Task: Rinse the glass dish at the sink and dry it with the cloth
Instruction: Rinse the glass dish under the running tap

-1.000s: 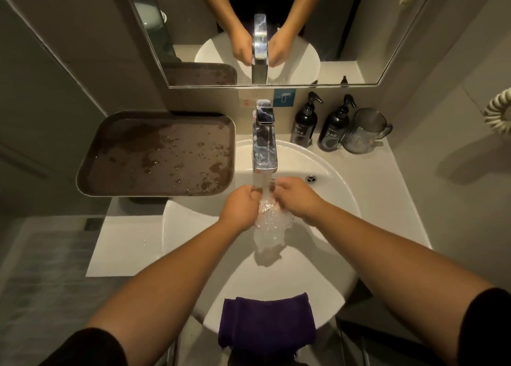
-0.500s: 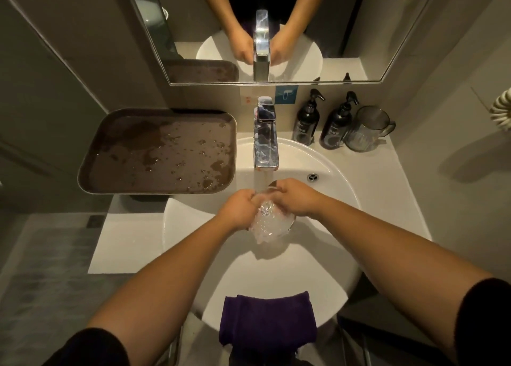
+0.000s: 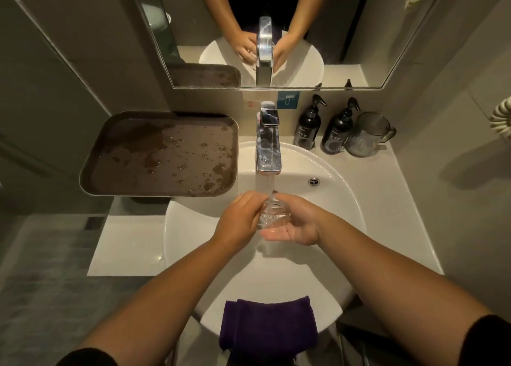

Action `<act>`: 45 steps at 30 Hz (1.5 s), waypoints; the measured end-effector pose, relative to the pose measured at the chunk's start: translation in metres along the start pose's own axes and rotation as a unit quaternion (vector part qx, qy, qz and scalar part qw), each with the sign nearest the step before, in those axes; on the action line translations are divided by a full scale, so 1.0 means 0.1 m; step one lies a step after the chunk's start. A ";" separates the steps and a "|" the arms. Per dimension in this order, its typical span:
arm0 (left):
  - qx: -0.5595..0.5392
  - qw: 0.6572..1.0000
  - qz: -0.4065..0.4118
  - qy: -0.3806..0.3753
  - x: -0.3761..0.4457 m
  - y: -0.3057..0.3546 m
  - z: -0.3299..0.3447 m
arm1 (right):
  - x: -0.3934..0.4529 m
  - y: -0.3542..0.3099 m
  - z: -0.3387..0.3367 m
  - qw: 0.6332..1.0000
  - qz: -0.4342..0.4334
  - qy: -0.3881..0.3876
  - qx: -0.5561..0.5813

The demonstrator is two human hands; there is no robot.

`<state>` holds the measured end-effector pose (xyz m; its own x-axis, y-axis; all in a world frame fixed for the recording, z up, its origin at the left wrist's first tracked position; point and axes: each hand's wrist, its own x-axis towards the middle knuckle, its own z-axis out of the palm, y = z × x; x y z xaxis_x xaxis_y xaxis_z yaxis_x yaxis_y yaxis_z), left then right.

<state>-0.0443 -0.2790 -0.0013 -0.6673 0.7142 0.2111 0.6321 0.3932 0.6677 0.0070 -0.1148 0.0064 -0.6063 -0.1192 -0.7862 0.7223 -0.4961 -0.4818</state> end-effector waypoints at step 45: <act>-0.335 0.836 -0.430 0.064 0.29 -0.02 0.26 | 0.15 -0.10 0.20 0.925 -0.210 0.260 -0.182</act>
<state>-0.0545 -0.2440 -0.0147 -0.8251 0.2496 -0.5068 -0.4374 0.2855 0.8528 -0.0165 -0.1288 0.0071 -0.6854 0.4946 -0.5345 0.5810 -0.0711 -0.8108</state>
